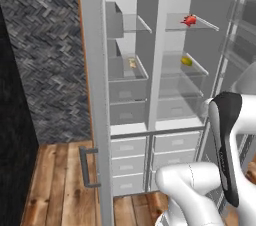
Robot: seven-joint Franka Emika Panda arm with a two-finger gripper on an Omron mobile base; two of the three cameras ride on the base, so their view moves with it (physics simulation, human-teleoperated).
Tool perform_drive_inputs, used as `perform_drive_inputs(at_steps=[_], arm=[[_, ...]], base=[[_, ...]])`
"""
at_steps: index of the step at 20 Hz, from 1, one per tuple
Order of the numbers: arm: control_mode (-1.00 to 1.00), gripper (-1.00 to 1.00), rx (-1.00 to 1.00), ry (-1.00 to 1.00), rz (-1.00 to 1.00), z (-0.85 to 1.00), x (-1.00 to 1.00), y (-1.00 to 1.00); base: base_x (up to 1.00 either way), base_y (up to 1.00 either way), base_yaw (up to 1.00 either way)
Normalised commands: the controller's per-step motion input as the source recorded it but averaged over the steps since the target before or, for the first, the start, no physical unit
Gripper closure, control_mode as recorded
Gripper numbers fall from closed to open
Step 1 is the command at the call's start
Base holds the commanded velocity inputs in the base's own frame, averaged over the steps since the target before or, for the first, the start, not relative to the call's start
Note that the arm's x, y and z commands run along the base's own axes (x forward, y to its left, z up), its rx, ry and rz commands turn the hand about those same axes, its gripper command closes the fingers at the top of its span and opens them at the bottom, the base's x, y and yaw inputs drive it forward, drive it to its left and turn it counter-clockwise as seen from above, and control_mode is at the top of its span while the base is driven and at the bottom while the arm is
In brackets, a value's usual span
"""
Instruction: Pick up the frozen fish from the freezer, place it on any shelf in the fridge, and close the fridge and freezer doors when done.
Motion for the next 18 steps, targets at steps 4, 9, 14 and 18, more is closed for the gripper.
perform_drive_inputs(at_steps=[4, 9, 14, 18], arm=[[1.0, -1.0, 0.0, 0.0, 0.0, 0.0, 0.0, 0.0], [1.0, -1.0, 0.0, 0.0, 0.0, 0.0, 0.0, 0.0], [-1.0, -1.0, 0.0, 0.0, 0.01, 0.0, -0.21, 0.01], [-1.0, -1.0, 0.0, 0.0, 0.03, 0.0, -0.33, 0.04]], base=[[-0.55, 0.0, 0.01], [-0.46, 0.0, 0.0], [-0.19, 0.0, 0.01], [0.0, 0.0, 0.0]])
